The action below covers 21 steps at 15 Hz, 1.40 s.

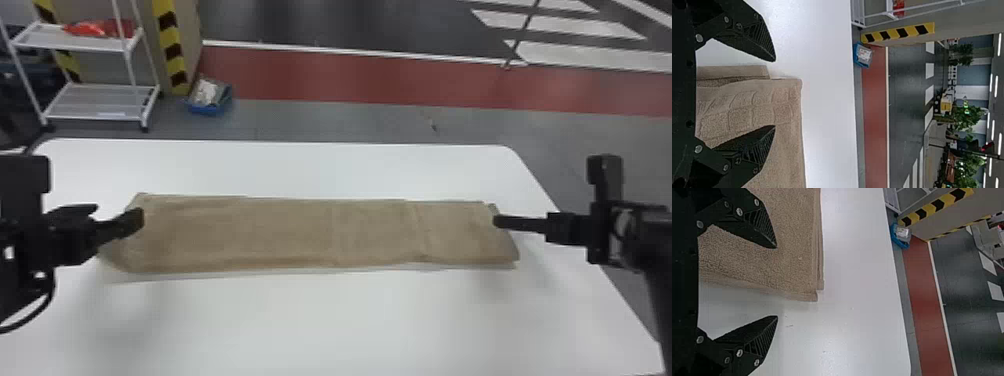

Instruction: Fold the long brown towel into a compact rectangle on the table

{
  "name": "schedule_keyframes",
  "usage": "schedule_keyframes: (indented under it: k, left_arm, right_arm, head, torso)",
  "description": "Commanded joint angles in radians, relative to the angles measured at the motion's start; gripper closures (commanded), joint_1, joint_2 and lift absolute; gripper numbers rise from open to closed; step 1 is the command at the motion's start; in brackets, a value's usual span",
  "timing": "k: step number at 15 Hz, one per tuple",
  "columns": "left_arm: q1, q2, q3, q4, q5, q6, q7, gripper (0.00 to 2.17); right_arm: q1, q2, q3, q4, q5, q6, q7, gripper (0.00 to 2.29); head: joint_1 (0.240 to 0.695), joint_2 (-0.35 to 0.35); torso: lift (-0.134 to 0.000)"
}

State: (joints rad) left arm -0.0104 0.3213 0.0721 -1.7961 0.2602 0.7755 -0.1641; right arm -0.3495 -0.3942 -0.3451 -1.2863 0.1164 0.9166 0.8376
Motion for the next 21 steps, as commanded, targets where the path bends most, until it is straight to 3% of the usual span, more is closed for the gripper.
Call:
schedule_keyframes:
  k: [1,14,19,21]
  left_arm:
    - [-0.002,0.002,-0.002,0.009,0.001,0.0,0.0,0.33]
    - [-0.013,0.005,-0.014,0.018,-0.003,0.0,0.0,0.33]
    - [-0.036,-0.001,-0.028,0.089,-0.001,0.0,-0.015,0.34]
    - [-0.042,-0.002,-0.038,0.092,-0.01,0.0,-0.014,0.48]
  right_arm:
    - [0.0,0.0,0.003,0.001,0.0,-0.003,0.0,0.29]
    - [-0.008,0.0,0.021,0.007,0.022,0.009,0.002,0.29]
    - [-0.002,0.0,0.029,0.005,0.029,0.034,0.005,0.38]
    - [-0.002,0.0,0.028,0.005,0.029,0.034,0.005,0.38]
  head:
    - [0.695,-0.146]
    - [0.695,-0.141]
    - [0.695,-0.14]
    - [0.695,-0.143]
  torso:
    - [-0.124]
    - [-0.124]
    - [-0.124]
    - [-0.124]
